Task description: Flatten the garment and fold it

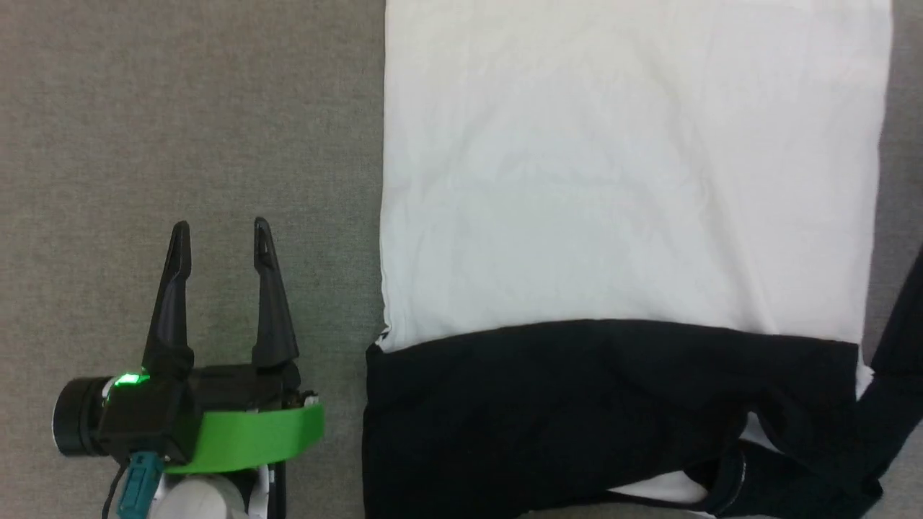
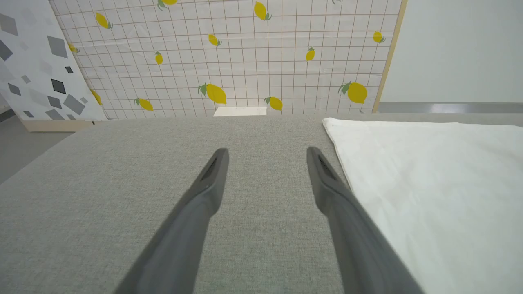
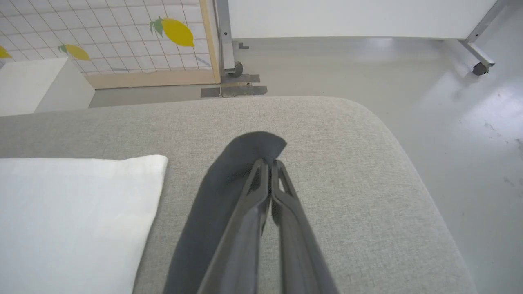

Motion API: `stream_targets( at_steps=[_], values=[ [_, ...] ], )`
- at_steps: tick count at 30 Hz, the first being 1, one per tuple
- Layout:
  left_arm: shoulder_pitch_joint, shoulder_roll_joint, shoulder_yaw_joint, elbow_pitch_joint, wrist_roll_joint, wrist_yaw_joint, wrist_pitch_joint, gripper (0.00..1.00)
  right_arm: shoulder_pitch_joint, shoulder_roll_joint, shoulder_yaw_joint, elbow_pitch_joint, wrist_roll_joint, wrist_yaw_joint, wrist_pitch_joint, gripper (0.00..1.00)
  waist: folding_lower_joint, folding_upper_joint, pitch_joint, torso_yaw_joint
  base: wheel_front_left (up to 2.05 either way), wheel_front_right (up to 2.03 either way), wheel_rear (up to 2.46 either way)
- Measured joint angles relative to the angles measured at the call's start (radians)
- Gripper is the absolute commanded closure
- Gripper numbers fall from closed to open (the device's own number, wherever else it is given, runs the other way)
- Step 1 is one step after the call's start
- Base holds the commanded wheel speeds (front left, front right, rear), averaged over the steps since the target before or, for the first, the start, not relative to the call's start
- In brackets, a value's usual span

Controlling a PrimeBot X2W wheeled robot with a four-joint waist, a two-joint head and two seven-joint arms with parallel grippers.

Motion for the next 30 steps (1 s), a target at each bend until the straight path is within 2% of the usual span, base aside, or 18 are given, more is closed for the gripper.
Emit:
stream_targets(
  at_steps=[11, 17, 20, 24, 30],
  values=[
    [0.127, 0.003, 0.045, 0.001, -0.044, -0.002, 0.000, 0.00, 0.204, -0.017, -0.274, -0.096, 0.001, 0.000, 0.010, 1.00, -0.0002, 0.0000, -0.194, -0.031, 0.00, 0.00, 0.00],
    [0.204, 0.012, 0.072, -0.012, -0.057, 0.007, 0.000, 0.00, 0.364, 0.019, -0.452, -0.119, 0.003, 0.000, 0.009, 1.00, -0.0002, 0.0000, -0.295, -0.044, 0.00, 0.00, 0.00],
    [0.241, 0.017, 0.082, -0.019, -0.068, 0.014, 0.000, 0.00, 0.432, 0.043, -0.501, -0.121, 0.003, 0.000, 0.000, 1.00, -0.0002, 0.0000, -0.337, -0.049, 0.00, 0.00, 0.00],
    [0.269, 0.027, 0.086, -0.035, -0.075, 0.020, 0.003, 0.00, 0.474, 0.063, -0.493, -0.125, 0.020, 0.000, -0.017, 1.00, -0.0002, 0.0000, -0.390, -0.060, 0.00, 0.00, 0.00],
    [0.269, 0.028, 0.083, -0.041, -0.075, 0.024, 0.019, 0.00, 0.473, 0.049, -0.371, -0.194, 0.068, 0.000, -0.020, 1.00, -0.0002, 0.0000, -0.434, -0.071, 0.00, 0.00, 0.00]
  ],
)
